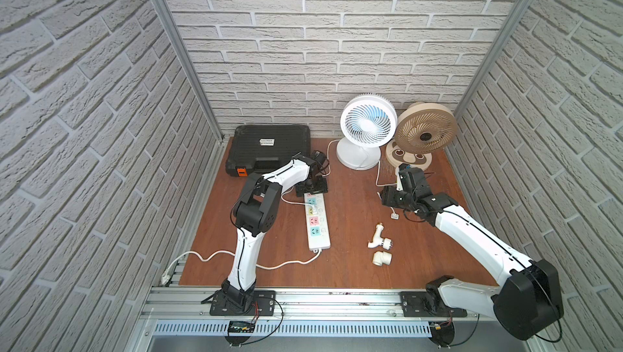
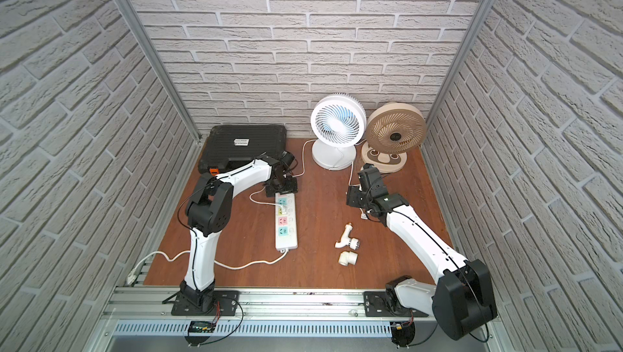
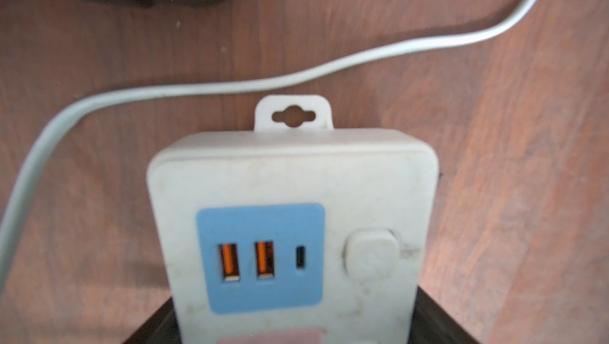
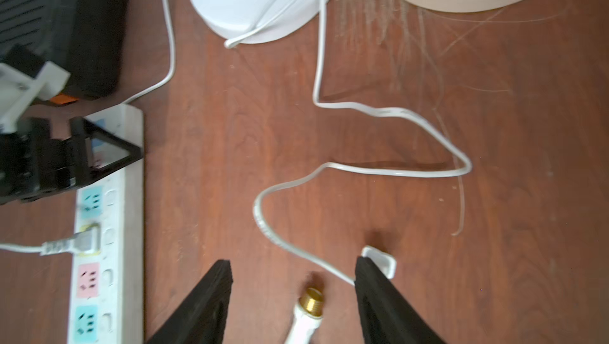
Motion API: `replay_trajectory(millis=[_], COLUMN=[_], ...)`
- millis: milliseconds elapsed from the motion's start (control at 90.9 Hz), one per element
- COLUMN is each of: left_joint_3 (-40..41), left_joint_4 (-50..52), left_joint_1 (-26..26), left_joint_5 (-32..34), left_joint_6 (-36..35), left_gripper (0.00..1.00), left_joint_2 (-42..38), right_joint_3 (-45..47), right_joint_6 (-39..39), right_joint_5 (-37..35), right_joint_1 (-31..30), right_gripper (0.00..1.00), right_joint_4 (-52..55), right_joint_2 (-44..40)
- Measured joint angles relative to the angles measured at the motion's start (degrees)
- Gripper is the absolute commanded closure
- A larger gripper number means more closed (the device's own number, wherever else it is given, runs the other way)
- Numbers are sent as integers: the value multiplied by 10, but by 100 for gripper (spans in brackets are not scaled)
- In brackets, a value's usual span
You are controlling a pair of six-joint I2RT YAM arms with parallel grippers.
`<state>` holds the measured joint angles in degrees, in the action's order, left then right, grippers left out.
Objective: Unplug the desk fan from the power strip
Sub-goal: Place the plug at the center of the board, then remove the plug from the socket.
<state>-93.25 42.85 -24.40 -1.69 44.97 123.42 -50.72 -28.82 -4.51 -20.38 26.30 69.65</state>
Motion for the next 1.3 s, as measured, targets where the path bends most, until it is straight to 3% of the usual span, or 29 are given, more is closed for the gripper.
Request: replay_trajectory(millis=[275, 550, 957, 1298], left_joint_3=[0, 0, -3, -11], left_joint_4=[0, 0, 4, 13], left_joint_1=[0, 4, 10, 19], left_joint_5=[-1, -7, -15, -34], left_joint_6=[0, 1, 2, 3], left_gripper=[100, 100, 100, 100], left_joint_2=[0, 0, 2, 7], right_joint_3=[8, -10, -109, -170], right_joint_6=[-34, -40, -36, -31], right_joint_5=[-7, -22, -38, -61], right_joint_1=[-131, -228, -298, -313], right_gripper=[39, 40, 43, 51], right_joint_4=[-74, -143, -195, -197], right_joint_2=[26, 144, 294, 367])
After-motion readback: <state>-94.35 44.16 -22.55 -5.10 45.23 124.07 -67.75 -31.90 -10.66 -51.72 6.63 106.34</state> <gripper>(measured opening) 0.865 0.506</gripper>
